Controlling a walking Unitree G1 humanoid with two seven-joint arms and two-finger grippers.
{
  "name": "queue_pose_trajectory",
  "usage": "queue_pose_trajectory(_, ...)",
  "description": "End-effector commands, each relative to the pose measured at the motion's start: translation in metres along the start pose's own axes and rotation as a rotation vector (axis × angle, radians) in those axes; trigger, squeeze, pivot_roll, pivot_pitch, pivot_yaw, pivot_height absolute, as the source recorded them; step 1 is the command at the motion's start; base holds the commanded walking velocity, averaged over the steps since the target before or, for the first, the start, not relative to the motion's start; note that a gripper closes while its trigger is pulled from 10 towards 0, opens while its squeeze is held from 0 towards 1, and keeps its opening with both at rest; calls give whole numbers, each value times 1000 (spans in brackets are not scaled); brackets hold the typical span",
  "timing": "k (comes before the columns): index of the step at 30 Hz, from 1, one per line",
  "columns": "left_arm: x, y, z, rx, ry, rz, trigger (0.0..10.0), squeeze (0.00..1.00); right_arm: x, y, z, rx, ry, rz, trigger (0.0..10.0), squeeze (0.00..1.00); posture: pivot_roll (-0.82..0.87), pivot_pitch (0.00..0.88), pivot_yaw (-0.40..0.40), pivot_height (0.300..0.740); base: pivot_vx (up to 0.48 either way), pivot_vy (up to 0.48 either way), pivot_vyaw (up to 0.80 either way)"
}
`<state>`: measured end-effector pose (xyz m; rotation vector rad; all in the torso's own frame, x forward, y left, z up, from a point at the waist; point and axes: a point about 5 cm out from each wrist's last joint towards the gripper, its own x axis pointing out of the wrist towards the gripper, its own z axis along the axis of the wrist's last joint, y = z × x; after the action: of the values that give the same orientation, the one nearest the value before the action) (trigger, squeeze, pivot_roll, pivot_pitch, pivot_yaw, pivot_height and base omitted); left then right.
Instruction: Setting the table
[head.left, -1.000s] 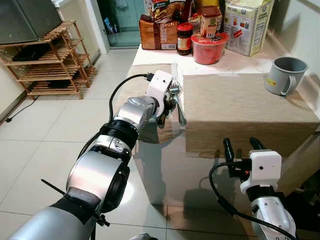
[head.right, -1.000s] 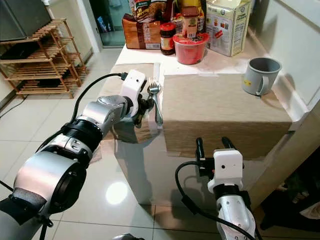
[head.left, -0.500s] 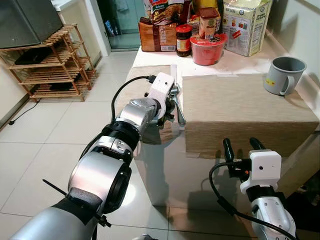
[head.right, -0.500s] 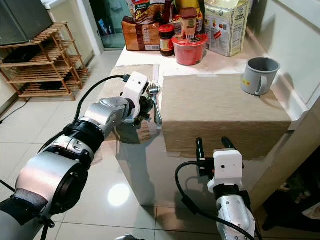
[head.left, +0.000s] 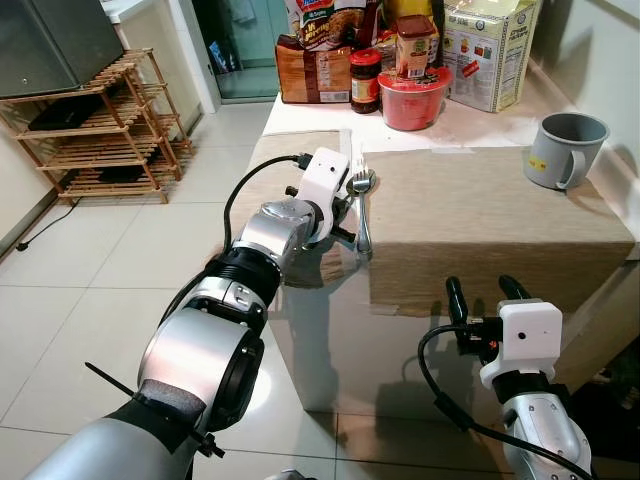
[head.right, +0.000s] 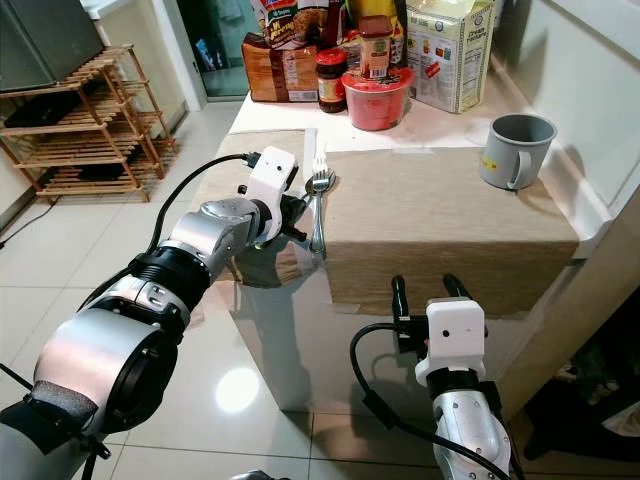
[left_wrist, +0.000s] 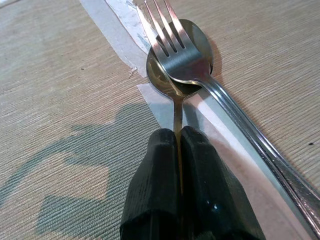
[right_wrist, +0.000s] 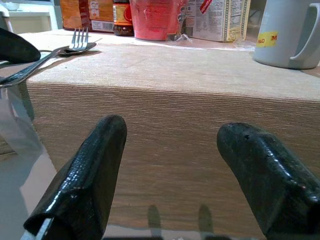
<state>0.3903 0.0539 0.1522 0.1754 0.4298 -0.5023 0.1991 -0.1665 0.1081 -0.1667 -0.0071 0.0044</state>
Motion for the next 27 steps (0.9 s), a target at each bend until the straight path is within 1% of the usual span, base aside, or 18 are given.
queue_pose_trajectory(1,0,7,-34,-7,121,51,0,0,2,4,6,6,-16,13,10000,0,-117,0,129,723,0,0,0)
queue_pose_trajectory(3,0,8,-27,-9,77,65,0,0,2,3,5,6,-15,12,10000,0,-118,0,128,723,0,0,0)
queue_pose_trajectory(4,0,8,-22,4,52,75,0,0,2,3,5,5,-14,12,10000,0,-119,0,128,723,0,0,0)
queue_pose_trajectory(5,0,7,-14,-1,-1,81,0,0,2,3,5,3,-13,11,10000,0,-120,0,127,723,0,0,0)
queue_pose_trajectory(6,0,6,-11,-13,-24,81,0,0,2,2,5,3,-12,11,10000,0,-120,0,126,723,0,0,0)
queue_pose_trajectory(7,0,6,-10,-23,-40,80,0,0,2,2,4,3,-12,11,10000,0,-120,0,126,723,0,0,0)
queue_pose_trajectory(11,-1,6,-3,-15,-83,103,0,0,2,2,4,1,-10,11,10000,0,-121,0,125,723,0,0,0)
queue_pose_trajectory(12,-3,7,8,-48,-154,116,0,0,2,1,3,0,-8,11,10000,0,-121,0,124,723,0,0,0)
queue_pose_trajectory(13,-3,7,8,-48,-154,116,0,0,2,1,3,0,-8,11,10000,0,-121,0,124,723,0,0,0)
queue_pose_trajectory(15,-5,9,18,-62,-224,134,0,0,2,1,2,0,-7,11,10000,0,-120,0,125,723,0,0,0)
queue_pose_trajectory(20,-10,13,33,-57,-314,179,0,0,2,1,1,2,-6,13,10000,0,-116,0,124,723,0,0,0)
queue_pose_trajectory(22,-11,14,34,-37,-318,191,0,0,2,2,1,2,-6,14,10000,0,-115,0,124,723,0,0,0)
queue_pose_trajectory(25,-11,17,31,23,-299,223,0,0,2,2,1,2,-6,16,10000,0,-117,0,126,723,0,0,0)
queue_pose_trajectory(27,-10,18,30,32,-291,230,0,0,3,2,1,2,-6,16,10000,0,-117,0,126,723,0,0,0)
